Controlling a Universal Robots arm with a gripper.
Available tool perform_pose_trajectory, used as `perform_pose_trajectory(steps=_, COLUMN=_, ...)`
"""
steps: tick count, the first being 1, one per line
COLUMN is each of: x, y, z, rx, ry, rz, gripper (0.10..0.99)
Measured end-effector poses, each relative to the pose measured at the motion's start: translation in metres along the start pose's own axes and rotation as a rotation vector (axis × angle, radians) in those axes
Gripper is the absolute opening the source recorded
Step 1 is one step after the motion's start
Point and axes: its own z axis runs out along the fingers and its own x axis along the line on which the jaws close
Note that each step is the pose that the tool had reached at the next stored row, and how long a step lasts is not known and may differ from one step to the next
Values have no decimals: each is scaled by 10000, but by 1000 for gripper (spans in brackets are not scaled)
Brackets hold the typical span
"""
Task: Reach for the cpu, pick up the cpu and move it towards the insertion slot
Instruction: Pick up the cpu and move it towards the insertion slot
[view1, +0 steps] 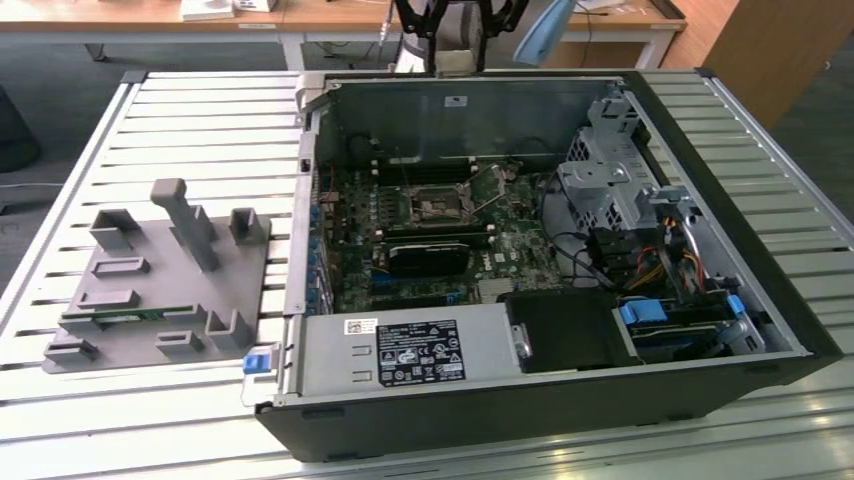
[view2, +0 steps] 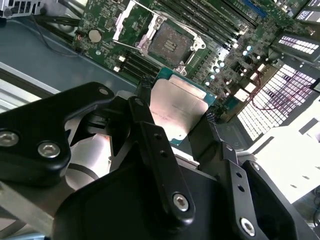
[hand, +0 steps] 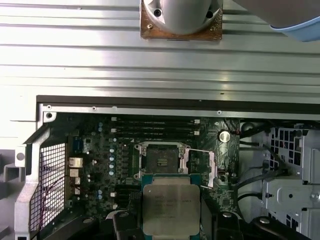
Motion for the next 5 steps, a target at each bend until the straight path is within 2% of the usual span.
perform_pose_trajectory(steps=5, x=-2, y=0, z=0, rx=0, ry=0, rz=0, gripper=545)
